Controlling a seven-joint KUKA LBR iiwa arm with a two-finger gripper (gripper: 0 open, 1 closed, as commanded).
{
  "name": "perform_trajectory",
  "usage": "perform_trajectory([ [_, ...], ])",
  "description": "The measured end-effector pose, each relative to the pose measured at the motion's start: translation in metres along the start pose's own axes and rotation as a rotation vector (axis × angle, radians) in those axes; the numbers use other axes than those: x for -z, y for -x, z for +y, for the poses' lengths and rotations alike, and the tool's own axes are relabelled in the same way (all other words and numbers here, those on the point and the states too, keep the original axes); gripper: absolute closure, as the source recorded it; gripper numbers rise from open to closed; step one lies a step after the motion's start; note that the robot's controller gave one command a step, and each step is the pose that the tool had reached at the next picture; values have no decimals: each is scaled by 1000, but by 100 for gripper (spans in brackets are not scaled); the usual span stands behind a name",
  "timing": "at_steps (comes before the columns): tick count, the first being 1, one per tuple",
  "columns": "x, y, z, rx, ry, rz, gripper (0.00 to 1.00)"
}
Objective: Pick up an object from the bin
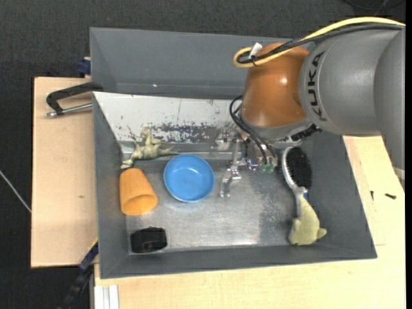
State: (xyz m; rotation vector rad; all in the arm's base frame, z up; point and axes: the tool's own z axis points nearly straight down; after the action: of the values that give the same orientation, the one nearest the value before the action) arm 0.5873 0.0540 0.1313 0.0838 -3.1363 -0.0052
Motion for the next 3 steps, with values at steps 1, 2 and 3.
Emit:
perform_trajectory([
  [1, -60, -32, 54, 55, -3, -12, 0],
  [2, 77, -57, 42, 64, -2, -17, 0],
  [3, 15, -40, 99, 207, -1, -2, 0],
])
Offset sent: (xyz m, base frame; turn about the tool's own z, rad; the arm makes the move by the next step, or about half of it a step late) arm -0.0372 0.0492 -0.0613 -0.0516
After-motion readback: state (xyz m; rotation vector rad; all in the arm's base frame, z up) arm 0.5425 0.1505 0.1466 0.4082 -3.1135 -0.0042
